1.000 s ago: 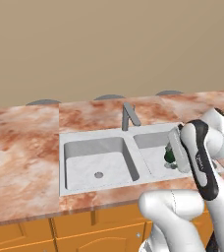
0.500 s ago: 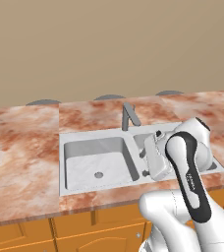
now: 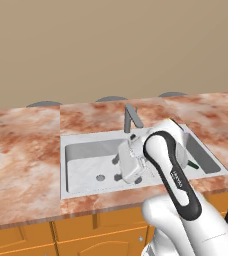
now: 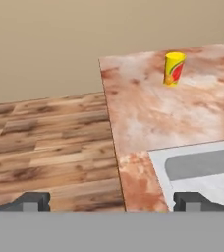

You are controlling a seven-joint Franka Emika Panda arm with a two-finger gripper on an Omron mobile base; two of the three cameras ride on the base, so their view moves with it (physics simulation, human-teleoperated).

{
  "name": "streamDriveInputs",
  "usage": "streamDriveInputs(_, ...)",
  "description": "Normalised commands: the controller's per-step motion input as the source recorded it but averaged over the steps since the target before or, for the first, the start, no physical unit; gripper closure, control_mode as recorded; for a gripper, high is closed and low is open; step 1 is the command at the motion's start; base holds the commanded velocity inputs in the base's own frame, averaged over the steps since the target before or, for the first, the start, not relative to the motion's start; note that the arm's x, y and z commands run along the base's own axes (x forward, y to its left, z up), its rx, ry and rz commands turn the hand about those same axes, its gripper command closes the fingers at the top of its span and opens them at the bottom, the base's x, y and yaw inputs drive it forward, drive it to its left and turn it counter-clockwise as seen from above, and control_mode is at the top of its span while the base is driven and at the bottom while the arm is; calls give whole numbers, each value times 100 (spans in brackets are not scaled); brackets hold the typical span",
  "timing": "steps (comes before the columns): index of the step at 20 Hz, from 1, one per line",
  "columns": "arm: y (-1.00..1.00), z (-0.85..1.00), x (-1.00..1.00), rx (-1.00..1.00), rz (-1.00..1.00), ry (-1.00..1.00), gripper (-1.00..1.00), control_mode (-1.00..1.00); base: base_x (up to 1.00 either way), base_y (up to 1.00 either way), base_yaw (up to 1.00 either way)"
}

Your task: Move any existing items from the left basin to the right basin for drying. Then move the cup from the counter to the left basin of the sink for washing.

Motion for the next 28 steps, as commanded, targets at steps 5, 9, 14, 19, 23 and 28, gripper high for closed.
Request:
streamDriveInputs(5, 52, 0, -1, 16, 4, 13, -100, -100, 0, 0, 0)
streamDriveInputs(9, 77, 0, 0, 3, 0, 4, -100, -100, 0, 0, 0)
streamDriveInputs(14, 86, 22, 0, -7, -6, -4, -100, -100, 0, 0, 0)
streamDriveInputs(19, 68, 58, 0, -19, -5, -2, -100, -100, 0, 0, 0)
streamDriveInputs(23, 62, 71, 4, -21, -7, 0, -100, -100, 0, 0, 0)
streamDriveInputs(28, 51, 36, 42, -20, -11, 3, -100, -100, 0, 0, 0)
